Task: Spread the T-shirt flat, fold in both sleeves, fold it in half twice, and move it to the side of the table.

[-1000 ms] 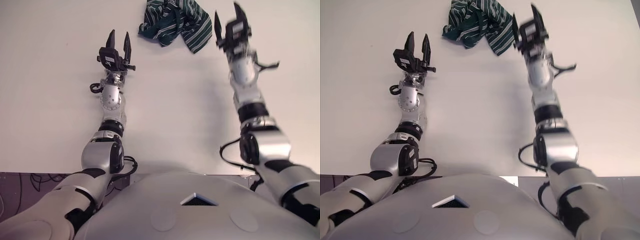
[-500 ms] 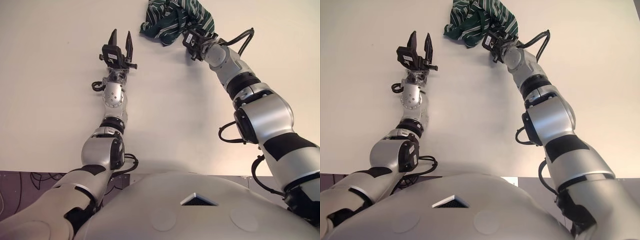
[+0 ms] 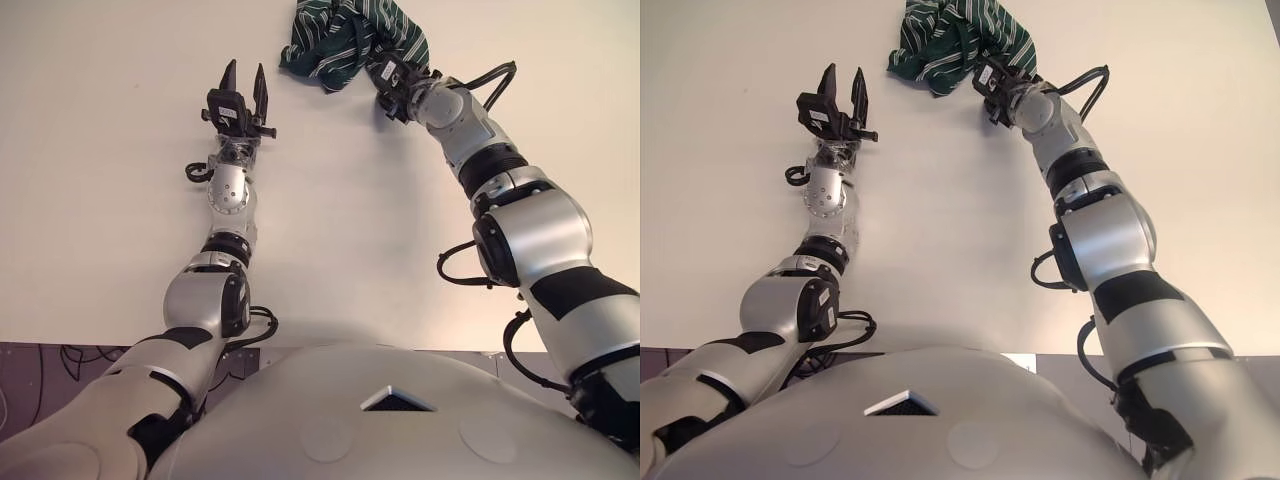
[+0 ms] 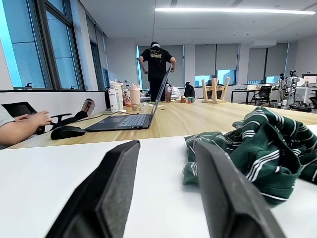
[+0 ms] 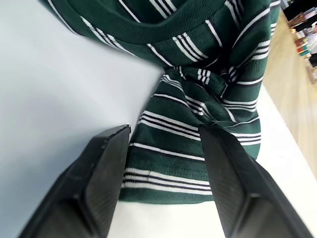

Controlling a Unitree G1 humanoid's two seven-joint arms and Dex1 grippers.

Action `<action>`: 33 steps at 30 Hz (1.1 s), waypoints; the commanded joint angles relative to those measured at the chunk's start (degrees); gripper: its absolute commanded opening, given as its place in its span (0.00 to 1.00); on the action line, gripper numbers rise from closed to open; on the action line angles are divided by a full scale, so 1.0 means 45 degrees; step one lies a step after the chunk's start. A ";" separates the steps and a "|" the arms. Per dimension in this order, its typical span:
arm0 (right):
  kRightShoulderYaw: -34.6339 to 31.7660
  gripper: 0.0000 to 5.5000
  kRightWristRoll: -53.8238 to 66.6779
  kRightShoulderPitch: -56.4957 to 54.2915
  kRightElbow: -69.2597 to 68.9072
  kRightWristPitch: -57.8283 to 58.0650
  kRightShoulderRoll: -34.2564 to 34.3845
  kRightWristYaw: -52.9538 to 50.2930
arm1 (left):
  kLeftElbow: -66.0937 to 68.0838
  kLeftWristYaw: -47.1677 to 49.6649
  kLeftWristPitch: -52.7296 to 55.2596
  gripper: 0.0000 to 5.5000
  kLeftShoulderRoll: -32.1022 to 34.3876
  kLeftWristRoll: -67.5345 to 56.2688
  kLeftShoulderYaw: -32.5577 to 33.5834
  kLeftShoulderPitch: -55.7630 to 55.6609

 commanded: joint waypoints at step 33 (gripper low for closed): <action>0.1317 0.46 -0.1610 0.0746 0.0787 0.1146 -0.0350 0.1119 | 0.0273 0.0205 0.0251 0.36 -0.0186 0.0249 -0.0112 -0.0253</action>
